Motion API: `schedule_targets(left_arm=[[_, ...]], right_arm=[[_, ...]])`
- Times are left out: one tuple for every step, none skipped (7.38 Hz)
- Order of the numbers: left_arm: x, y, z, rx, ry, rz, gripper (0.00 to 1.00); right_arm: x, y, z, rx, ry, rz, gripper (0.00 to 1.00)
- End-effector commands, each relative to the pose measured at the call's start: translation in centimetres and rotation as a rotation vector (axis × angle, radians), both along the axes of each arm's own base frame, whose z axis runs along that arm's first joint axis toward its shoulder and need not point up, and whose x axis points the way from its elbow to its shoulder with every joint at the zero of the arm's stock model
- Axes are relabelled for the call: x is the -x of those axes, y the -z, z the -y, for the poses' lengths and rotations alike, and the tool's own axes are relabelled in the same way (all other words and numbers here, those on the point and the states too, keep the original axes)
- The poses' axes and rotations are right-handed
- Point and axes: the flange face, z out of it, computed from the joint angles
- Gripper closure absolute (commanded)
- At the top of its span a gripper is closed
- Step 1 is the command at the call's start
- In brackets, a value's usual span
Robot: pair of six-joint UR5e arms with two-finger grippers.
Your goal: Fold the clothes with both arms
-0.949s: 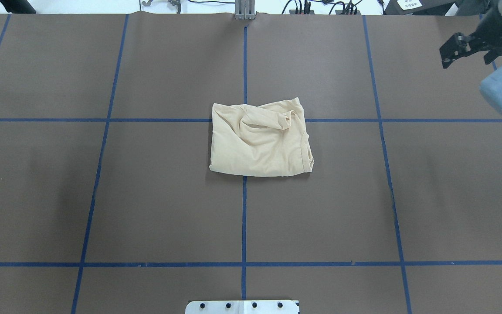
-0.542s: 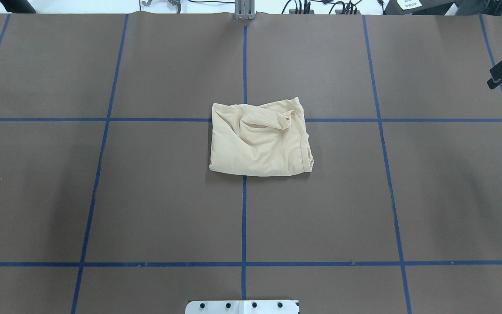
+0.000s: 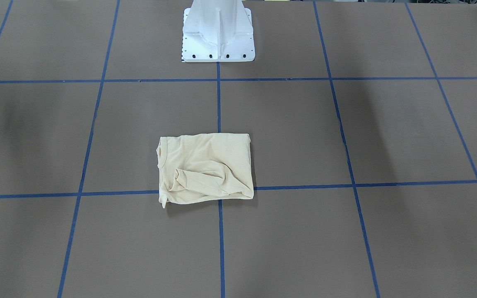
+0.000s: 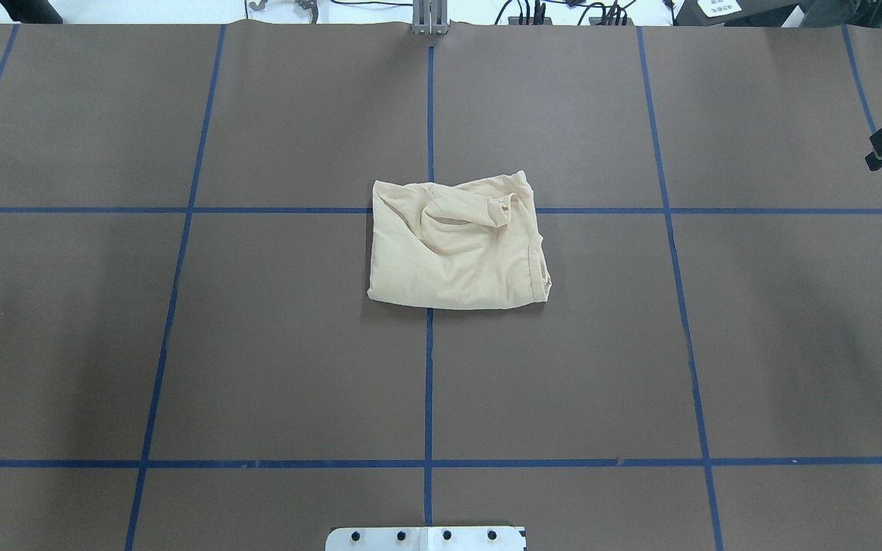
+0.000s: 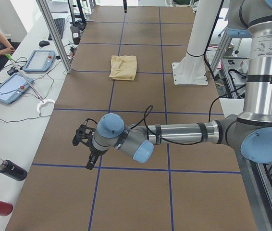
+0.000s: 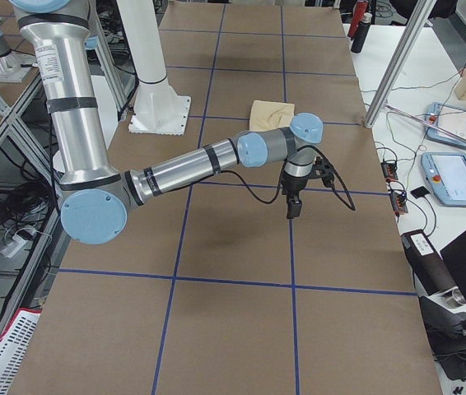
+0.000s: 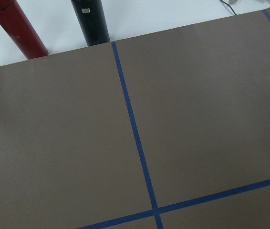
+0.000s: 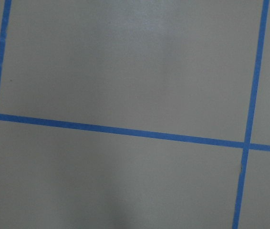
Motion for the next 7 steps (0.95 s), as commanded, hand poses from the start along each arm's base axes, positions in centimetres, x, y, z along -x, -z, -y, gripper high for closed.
schedule_targets(left_arm=[[0.0, -1.5, -0.6, 0.061, 0.008, 0.011, 0.0], [-0.1, -1.2, -0.1, 0.127, 0.005, 0.009, 0.01], [-0.9, -0.7, 0.5, 0.163, -0.007, 0.009, 0.0], [-2.6, -0.1, 0.8, 0.186, -0.034, 0.01, 0.01], [-3.1, 0.0, 1.1, 0.204, -0.043, 0.011, 0.01], [-3.2, 0.2, 1.2, 0.238, -0.045, 0.01, 0.01], [-3.3, 0.4, 1.3, 0.276, -0.049, 0.009, 0.0]], right_arm=[[-2.2, -3.1, -1.4, 0.064, -0.036, -0.005, 0.0], [-4.2, -3.6, -1.7, 0.076, -0.071, -0.005, 0.0], [-5.3, -4.8, -2.4, 0.104, -0.09, -0.009, 0.0], [-5.8, -5.3, -2.4, 0.117, -0.1, -0.011, 0.0], [-5.8, -5.7, -2.5, 0.126, -0.1, -0.007, 0.0], [-6.5, -5.9, -2.7, 0.14, -0.112, 0.017, 0.0], [-6.9, -6.5, -3.3, 0.148, -0.119, 0.027, 0.0]])
